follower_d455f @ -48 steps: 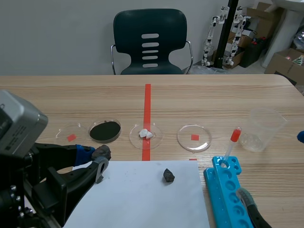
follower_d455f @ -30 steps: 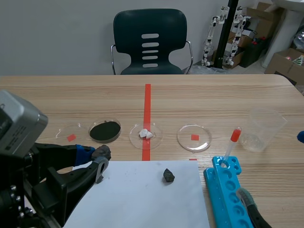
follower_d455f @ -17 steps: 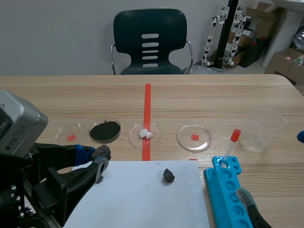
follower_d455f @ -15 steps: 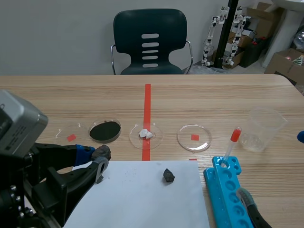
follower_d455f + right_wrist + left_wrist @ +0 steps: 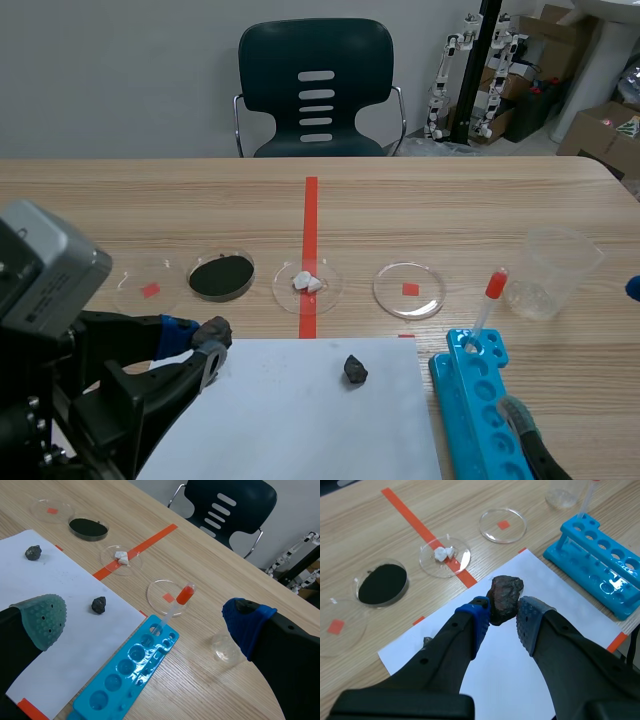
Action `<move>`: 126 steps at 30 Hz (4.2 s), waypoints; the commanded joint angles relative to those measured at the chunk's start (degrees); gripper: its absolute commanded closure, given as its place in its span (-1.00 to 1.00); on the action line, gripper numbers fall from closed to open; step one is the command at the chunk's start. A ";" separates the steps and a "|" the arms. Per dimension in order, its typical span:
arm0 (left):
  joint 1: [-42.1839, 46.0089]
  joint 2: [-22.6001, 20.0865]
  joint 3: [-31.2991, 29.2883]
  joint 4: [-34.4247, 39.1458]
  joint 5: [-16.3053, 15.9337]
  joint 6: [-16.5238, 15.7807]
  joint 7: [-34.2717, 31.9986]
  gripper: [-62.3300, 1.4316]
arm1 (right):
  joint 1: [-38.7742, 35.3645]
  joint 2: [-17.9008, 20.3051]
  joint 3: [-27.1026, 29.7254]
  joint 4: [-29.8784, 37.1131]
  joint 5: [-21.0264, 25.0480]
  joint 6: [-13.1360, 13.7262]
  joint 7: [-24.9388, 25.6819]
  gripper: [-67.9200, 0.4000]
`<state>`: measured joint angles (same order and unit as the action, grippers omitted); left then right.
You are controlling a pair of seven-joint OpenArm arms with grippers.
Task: Put the middle mineral back
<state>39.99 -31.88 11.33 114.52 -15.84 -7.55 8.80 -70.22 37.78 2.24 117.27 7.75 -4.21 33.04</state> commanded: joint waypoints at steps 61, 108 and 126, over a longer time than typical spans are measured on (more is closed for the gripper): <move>-46.82 27.28 17.59 -36.04 5.01 27.47 53.75 0.63 | 0.42 -0.20 0.28 1.20 0.39 -0.24 0.72 -1.00; -52.54 32.81 18.60 -47.89 2.75 29.07 58.49 0.54 | 0.39 -0.20 0.28 1.20 0.39 -0.24 0.68 -1.00; -52.52 32.79 18.60 -47.87 1.92 29.55 58.05 -0.95 | 0.39 -0.20 0.28 1.20 0.39 -0.24 0.68 -1.00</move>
<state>-12.08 0.01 29.71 66.46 -13.56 21.91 67.02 -70.22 37.76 2.24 117.27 7.75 -4.21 32.93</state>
